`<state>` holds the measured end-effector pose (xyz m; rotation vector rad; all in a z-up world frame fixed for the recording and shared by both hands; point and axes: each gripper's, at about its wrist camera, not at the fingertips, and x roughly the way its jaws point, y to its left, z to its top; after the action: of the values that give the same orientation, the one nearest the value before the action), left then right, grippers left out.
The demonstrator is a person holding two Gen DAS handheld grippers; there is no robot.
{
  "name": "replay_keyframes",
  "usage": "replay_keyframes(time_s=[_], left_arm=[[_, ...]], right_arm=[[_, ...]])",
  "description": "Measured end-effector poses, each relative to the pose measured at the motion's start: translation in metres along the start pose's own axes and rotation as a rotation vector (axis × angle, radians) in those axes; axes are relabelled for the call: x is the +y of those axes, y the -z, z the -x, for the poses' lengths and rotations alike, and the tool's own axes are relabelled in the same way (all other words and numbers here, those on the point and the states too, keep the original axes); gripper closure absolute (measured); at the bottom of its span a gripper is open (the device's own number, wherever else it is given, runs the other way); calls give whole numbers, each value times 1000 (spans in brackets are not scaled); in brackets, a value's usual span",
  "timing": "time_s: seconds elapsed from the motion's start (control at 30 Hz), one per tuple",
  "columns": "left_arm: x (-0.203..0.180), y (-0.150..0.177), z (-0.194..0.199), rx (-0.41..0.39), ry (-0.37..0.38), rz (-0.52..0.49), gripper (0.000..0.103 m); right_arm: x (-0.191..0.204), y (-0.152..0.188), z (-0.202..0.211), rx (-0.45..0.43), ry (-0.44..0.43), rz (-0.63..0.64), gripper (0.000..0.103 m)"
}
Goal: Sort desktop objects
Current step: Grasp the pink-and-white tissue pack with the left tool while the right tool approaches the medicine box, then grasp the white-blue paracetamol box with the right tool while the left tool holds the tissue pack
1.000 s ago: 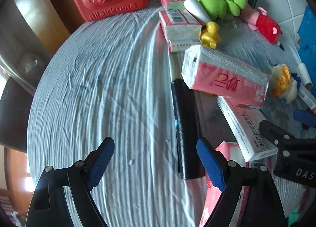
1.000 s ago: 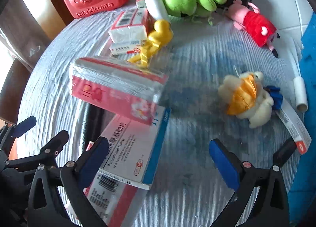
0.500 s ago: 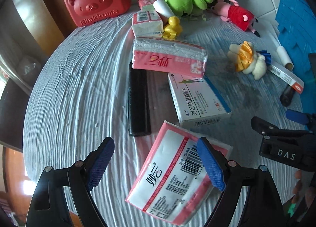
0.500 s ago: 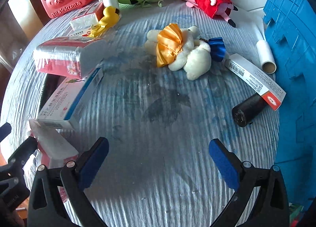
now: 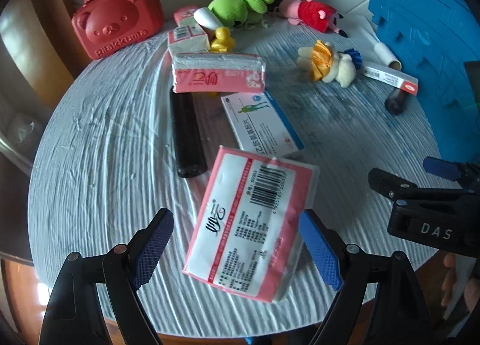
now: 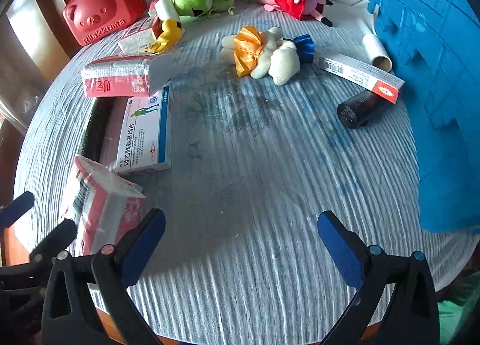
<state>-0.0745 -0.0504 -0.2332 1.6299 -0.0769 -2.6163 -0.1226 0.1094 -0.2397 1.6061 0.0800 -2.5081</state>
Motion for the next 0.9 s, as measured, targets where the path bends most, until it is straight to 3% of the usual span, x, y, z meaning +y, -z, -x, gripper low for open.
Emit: replay_keyframes(time_s=[0.1,0.23,0.37,0.63,0.9], left_arm=[[-7,5,-18,9,30,-16,6],[-12,8,-24,-31,34,-20,7],[-8,13,-19,-59,42,-4,14],[51,-4,7,-125,-90,148,17],[84,-21,-6,-125,-184,287,17]], right_arm=[[-1,11,5,-5,19,-23,0],[-4,19,4,-5,38,-30,0],[-4,18,0,-8,34,-30,0],[16,-8,-7,-28,-23,17,0],[64,-47,-36,-14,-132,154,0]])
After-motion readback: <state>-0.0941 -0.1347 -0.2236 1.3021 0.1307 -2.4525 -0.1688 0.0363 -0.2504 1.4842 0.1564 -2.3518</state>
